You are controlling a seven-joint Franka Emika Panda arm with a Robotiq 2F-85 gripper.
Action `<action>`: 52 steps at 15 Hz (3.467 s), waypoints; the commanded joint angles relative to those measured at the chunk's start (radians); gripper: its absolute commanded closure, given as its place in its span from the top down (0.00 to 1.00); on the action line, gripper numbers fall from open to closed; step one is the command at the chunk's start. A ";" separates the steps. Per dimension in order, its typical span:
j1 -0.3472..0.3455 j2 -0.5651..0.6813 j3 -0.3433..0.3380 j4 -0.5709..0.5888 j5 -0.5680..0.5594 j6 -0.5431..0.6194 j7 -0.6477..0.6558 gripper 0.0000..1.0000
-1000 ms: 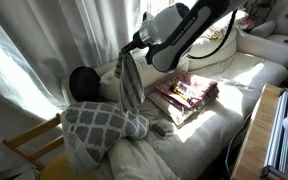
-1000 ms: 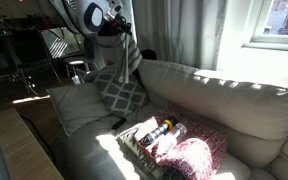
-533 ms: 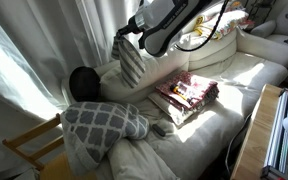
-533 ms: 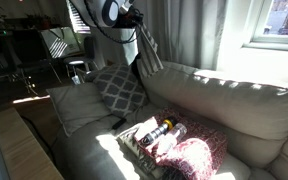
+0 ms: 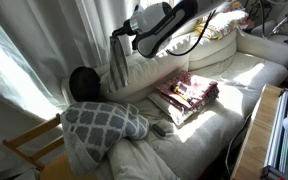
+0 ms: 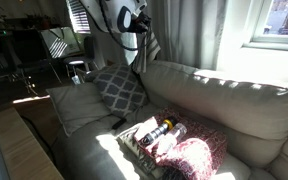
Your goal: Put the towel on the backrest of the chair
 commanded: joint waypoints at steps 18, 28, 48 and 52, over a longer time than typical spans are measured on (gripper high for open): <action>0.278 0.511 -0.749 0.461 0.408 -0.205 -0.073 0.61; 0.295 0.408 -0.775 0.411 0.217 -0.566 -0.025 1.00; -0.221 -0.186 0.041 -0.118 -0.005 -0.763 -0.241 1.00; -0.343 -0.289 0.157 -0.254 0.100 -0.753 -0.301 1.00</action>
